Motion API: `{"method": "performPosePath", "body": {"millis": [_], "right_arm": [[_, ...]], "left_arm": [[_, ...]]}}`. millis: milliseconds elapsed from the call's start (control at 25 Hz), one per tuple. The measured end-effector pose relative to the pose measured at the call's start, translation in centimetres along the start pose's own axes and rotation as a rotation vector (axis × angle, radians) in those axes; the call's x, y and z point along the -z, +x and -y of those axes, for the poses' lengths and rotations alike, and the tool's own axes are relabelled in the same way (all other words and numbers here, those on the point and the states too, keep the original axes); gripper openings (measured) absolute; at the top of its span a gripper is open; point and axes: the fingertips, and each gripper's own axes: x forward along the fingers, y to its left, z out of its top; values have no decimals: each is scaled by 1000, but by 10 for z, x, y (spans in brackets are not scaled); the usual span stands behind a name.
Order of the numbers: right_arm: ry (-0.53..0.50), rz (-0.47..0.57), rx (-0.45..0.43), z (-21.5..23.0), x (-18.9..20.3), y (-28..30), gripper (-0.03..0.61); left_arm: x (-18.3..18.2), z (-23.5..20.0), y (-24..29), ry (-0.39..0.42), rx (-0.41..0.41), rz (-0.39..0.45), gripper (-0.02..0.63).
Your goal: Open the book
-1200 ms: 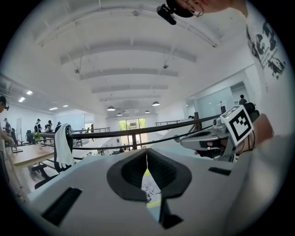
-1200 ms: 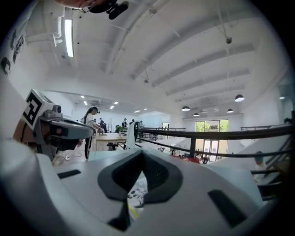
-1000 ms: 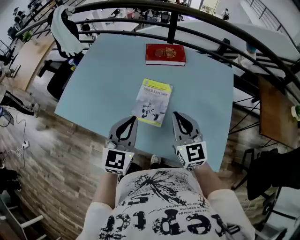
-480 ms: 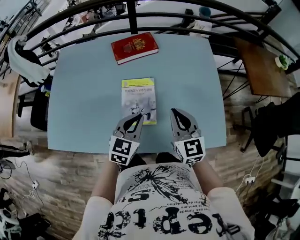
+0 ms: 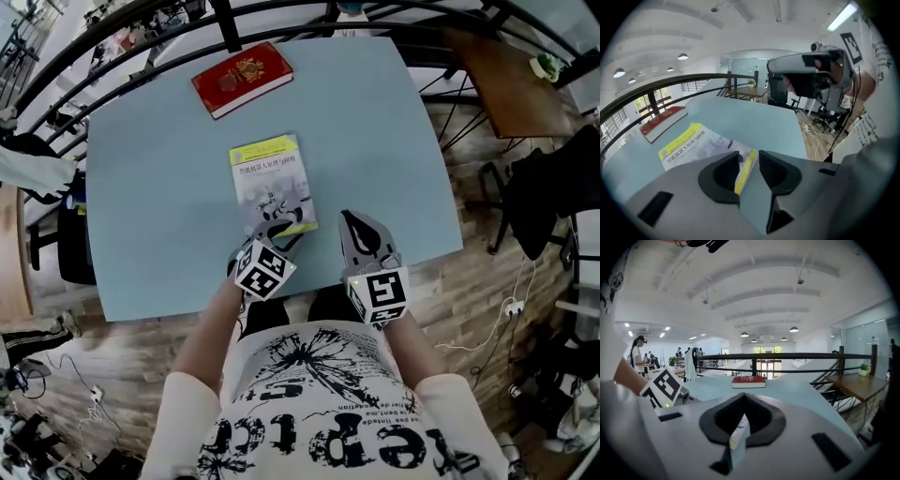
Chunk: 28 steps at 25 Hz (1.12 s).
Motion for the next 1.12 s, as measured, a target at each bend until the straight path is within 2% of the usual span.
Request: {"method": "performPosePath", "body": {"millis": [120,400,600,800,1120], "right_arm": [[31,-4,27,2,6,-5,11],[31,-22,52,9,12,-14,11],[30,-26,49,16,11,-16,11],[34,-30,37,17,12,-16,11],[31,-26,5,-1,14,-7,11]], "left_arm": [[11,-1,17,15,24,-48,144],[28,4,43,25,25,-108,144],[31,6,49,47,0,-130,135],[31,0,50,9,-23,-115,97],[21,-5,34,-35,-22,-30,37]]}}
